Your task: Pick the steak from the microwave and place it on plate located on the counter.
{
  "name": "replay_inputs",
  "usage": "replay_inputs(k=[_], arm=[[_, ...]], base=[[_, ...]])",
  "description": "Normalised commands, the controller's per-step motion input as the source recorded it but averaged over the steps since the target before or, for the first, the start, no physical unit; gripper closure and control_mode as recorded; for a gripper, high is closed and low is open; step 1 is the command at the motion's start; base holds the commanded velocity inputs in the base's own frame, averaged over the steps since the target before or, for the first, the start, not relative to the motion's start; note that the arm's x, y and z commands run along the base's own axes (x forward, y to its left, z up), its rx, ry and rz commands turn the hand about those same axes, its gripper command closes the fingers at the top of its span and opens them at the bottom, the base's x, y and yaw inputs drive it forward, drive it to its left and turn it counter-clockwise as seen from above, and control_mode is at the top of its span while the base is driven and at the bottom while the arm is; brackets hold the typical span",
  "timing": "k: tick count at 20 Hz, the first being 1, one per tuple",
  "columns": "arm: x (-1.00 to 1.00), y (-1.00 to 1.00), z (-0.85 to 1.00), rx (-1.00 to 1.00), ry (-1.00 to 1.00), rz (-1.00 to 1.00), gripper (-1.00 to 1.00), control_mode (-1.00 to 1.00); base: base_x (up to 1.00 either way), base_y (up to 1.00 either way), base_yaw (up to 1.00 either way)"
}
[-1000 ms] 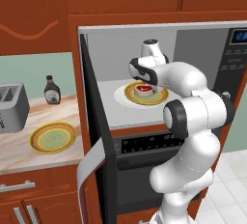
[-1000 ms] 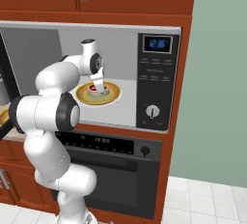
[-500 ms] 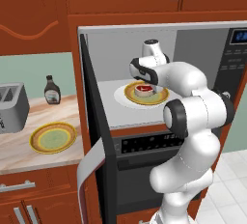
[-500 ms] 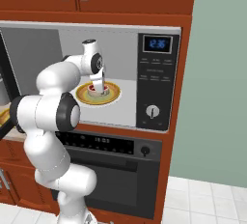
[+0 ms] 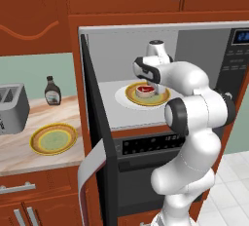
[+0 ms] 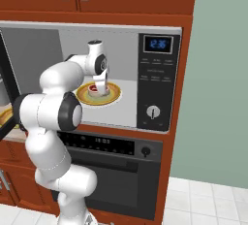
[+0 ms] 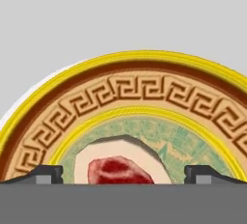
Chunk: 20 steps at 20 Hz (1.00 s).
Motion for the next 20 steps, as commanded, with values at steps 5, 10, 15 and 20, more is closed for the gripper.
replay_inputs(k=[5,10,15,20], arm=[[0.10,-0.10,-0.16,0.05,0.00,0.00,-1.00,-1.00],[0.02,0.00,-0.07,0.02,0.00,0.00,-1.00,-1.00],[0.00,0.14,0.00,0.00,0.00,0.00,-1.00,-1.00],[0.00,0.27,0.00,0.00,0.00,0.00,-1.00,-1.00]], base=[[0.00,0.00,0.00],[0.00,0.00,0.00],[0.00,0.00,0.00],[0.00,0.00,0.00]])
